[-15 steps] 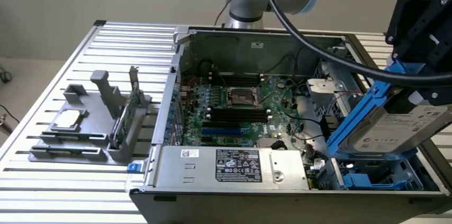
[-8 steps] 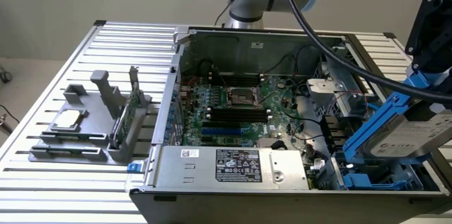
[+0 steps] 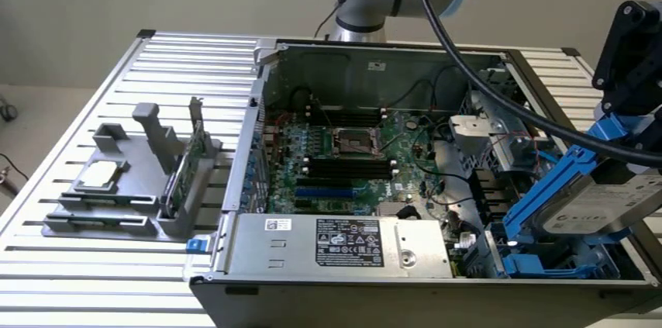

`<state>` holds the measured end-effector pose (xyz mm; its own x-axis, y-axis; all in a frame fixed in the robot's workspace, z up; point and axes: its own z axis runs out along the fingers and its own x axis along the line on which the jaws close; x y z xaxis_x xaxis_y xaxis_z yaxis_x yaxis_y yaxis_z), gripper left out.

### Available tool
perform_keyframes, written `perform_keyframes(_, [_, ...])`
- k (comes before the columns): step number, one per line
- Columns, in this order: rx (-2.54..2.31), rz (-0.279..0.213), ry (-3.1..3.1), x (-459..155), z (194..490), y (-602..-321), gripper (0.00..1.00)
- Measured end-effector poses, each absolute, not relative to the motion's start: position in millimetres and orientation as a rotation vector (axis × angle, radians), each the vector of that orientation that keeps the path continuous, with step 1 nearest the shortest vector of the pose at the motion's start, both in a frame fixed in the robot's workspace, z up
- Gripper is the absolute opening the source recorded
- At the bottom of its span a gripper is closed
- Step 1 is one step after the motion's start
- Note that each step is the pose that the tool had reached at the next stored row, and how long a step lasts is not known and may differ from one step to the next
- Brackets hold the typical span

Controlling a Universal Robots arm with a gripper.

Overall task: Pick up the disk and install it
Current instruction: 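Pick up the disk, then insert the disk into the insertion slot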

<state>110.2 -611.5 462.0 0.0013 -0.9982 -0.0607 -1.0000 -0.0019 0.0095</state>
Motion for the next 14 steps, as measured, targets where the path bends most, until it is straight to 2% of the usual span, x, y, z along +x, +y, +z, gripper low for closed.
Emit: perform_keyframes(14, [-2.192, 0.066, 2.188, 109.7, 459.1, -611.5, 0.33])
